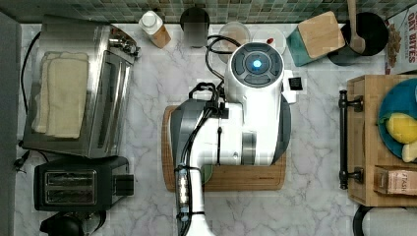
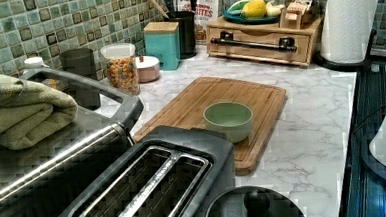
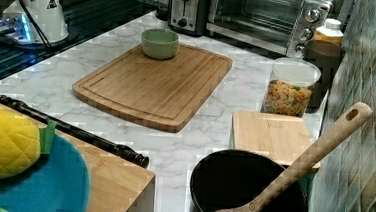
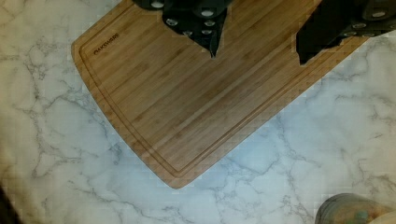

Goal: Open the drawer.

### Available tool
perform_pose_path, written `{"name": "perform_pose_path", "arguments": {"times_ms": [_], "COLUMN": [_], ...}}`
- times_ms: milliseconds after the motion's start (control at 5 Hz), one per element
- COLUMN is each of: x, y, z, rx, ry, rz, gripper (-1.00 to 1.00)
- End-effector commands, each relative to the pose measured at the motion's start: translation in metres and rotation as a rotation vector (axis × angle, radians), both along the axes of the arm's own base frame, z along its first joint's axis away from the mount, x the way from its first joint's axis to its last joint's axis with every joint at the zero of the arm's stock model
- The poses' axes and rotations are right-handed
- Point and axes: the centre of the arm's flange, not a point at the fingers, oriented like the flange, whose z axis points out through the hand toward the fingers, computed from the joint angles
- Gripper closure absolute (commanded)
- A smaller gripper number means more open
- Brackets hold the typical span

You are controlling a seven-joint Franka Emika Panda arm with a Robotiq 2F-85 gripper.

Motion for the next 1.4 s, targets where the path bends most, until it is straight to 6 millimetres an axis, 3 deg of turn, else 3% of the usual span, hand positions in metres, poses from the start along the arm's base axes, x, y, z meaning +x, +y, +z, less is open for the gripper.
{"name": "perform_pose_path", "arguments": {"times_ms": [200,400,600,1000,1400], "x": [-0.002,-0.010,-0.016,-0.016,-0.021], "y": [-0.010,-0.018,-0.043,-0.094,-0.159], "z": [-0.004,-0.018,-0.025,-0.040,-0.069], "rx": [-0.003,-0.034,-0.062,-0.102,-0.110], "ry": [0.009,-0.034,-0.011,0.029,-0.010], "rz": [-0.015,0.089,0.275,0.514,0.621], "gripper": [-1.00,-1.00,-1.00,-1.00,-1.00]}}
